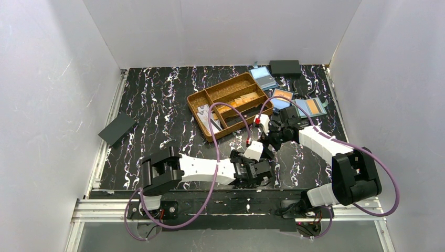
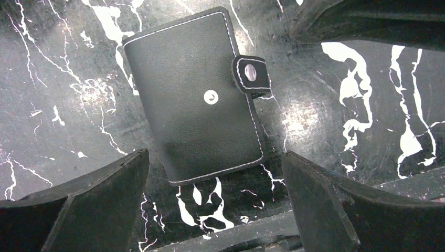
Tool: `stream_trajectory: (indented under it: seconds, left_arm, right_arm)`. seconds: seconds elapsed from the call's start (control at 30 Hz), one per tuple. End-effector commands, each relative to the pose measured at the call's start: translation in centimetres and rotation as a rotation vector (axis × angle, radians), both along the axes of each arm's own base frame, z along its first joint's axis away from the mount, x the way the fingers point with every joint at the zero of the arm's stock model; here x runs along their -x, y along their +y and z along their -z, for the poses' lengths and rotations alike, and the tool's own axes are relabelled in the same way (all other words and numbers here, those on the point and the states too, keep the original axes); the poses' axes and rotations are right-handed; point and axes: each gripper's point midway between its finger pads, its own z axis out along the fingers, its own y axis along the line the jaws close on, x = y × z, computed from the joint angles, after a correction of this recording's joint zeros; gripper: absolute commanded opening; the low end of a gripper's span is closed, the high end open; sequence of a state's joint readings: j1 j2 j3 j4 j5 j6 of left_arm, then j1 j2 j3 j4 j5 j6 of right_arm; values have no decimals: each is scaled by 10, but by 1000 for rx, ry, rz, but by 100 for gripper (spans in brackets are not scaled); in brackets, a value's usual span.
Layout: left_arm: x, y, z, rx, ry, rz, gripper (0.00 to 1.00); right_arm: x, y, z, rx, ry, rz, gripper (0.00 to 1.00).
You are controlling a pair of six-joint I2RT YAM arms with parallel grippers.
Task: Take the credit cards out of the card holder
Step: Open the card holder at the center of the board.
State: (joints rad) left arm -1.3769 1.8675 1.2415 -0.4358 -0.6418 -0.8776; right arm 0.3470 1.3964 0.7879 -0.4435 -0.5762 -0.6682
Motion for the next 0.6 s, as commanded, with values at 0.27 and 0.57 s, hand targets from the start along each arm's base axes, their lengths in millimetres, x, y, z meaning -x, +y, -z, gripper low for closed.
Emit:
stream_trajectory:
  seconds: [0.27,0.57]
  left_arm:
    - [-27,11,2,-17,-10,-120,95]
    - [-28,11,6,18,23,-118,86]
  right_arm:
    - [4,11,-17,-53,-13,-51,98]
    - [5,12,-17,-54,-12,-53,98]
